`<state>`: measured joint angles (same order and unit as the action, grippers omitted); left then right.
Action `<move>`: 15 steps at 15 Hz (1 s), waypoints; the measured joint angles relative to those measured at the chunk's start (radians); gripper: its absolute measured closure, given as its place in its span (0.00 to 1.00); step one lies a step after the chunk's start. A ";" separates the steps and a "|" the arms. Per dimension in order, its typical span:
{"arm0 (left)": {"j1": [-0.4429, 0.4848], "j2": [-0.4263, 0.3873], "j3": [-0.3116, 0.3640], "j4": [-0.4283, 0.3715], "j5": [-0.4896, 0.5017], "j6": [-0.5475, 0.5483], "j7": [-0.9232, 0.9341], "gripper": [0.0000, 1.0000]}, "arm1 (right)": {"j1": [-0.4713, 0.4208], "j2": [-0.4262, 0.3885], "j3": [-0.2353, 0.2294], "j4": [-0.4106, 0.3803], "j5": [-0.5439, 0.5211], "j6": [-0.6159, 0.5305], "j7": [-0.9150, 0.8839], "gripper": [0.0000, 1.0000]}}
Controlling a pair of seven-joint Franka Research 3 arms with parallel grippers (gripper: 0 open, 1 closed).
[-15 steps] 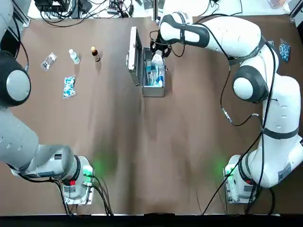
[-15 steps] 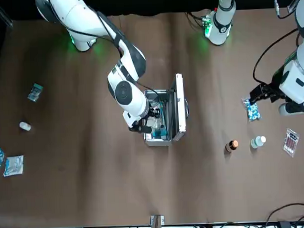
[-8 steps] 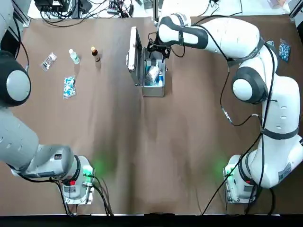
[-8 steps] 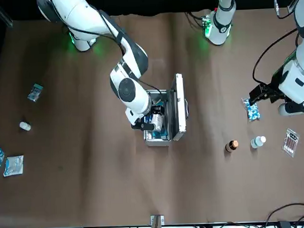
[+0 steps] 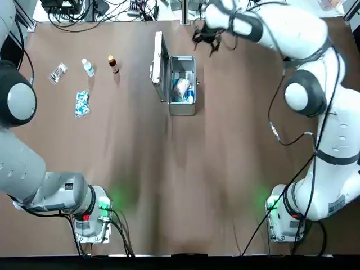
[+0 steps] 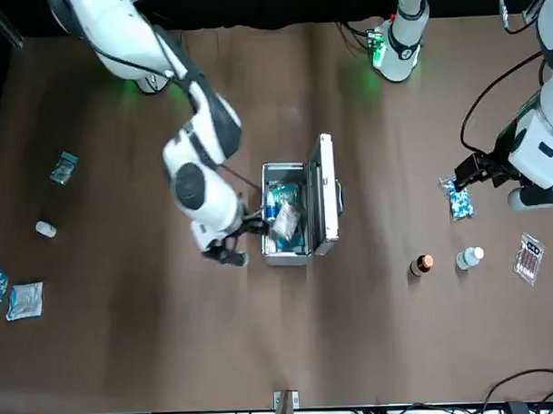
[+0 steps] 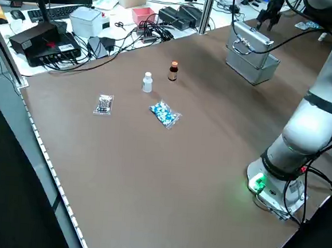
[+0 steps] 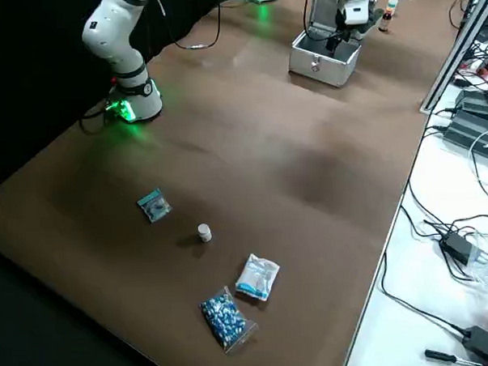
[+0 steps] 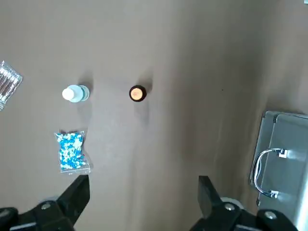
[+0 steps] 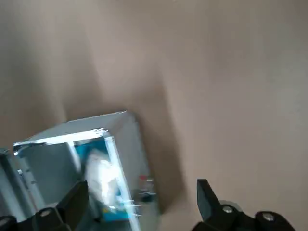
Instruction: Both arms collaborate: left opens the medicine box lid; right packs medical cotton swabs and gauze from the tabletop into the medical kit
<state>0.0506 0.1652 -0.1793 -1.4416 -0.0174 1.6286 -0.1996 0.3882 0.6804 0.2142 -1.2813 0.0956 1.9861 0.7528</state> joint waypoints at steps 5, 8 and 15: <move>0.003 0.000 0.001 0.000 0.000 0.000 0.000 0.00 | -0.242 -0.126 -0.009 0.005 -0.019 -0.221 -0.284 0.01; 0.003 0.000 0.001 0.000 0.000 0.000 0.000 0.00 | -0.384 -0.177 -0.010 0.006 -0.020 -0.314 -0.459 0.01; 0.005 0.000 0.001 0.000 0.001 0.001 0.000 0.00 | -0.567 -0.367 -0.009 0.010 -0.020 -0.456 -0.615 0.00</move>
<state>0.0552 0.1652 -0.1779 -1.4413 -0.0169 1.6295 -0.1995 -0.1792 0.3133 0.2050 -1.2710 0.0754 1.5305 0.1379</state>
